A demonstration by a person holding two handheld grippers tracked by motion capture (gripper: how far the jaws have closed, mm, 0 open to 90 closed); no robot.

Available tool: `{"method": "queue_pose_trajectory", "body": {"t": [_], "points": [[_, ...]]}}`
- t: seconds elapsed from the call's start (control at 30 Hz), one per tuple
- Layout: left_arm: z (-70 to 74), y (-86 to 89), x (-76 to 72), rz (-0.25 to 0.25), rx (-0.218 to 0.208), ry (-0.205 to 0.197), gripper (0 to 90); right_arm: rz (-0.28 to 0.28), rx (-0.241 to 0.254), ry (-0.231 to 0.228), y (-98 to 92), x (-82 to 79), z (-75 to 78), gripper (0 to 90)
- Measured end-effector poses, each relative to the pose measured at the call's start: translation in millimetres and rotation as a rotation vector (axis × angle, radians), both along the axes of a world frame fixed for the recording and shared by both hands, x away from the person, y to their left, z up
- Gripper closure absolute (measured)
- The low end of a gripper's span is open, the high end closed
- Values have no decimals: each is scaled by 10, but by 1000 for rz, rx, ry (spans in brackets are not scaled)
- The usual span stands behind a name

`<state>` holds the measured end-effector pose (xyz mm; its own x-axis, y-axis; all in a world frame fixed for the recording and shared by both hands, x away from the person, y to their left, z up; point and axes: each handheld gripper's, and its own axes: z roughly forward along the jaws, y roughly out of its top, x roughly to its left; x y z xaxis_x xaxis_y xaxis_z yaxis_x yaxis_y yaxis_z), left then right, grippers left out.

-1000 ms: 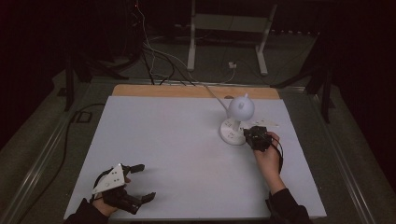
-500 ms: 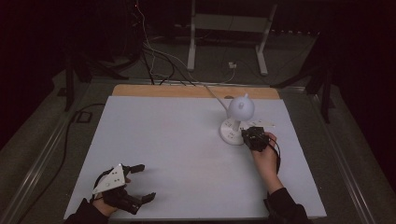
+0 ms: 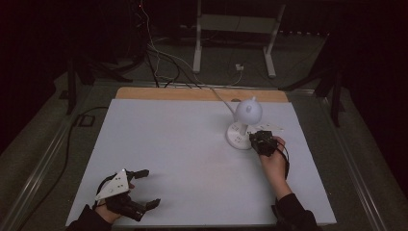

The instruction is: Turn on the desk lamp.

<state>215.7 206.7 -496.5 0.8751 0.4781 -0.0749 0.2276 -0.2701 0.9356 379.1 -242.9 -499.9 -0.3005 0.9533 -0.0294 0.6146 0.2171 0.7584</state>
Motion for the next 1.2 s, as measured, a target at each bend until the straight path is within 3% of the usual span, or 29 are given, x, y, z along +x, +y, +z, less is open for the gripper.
{"method": "queue_pose_trajectory", "body": {"t": [0.53, 0.63, 0.8, 0.97, 1.1, 1.2], "points": [[0, -3, 0, 0, -2, 1, 3, 2, -14, -14, 10, -16, -15, 900], [2, -1, -3, 1, -6, 1, 4, 1, 36, 6, -24, -2, -1, 899], [-1, 3, 5, 2, -5, 3, 3, 19, 47, -21, -48, -12, 46, 773], [3, 4, 0, 1, -6, 0, 3, 64, 83, -34, -62, -28, 73, 526], [4, 6, 1, 2, -8, 0, 3, 99, 111, -38, -61, -45, 109, 419], [4, 6, 1, 2, -8, 0, 3, 99, 111, -36, -43, -62, 146, 268]]}}
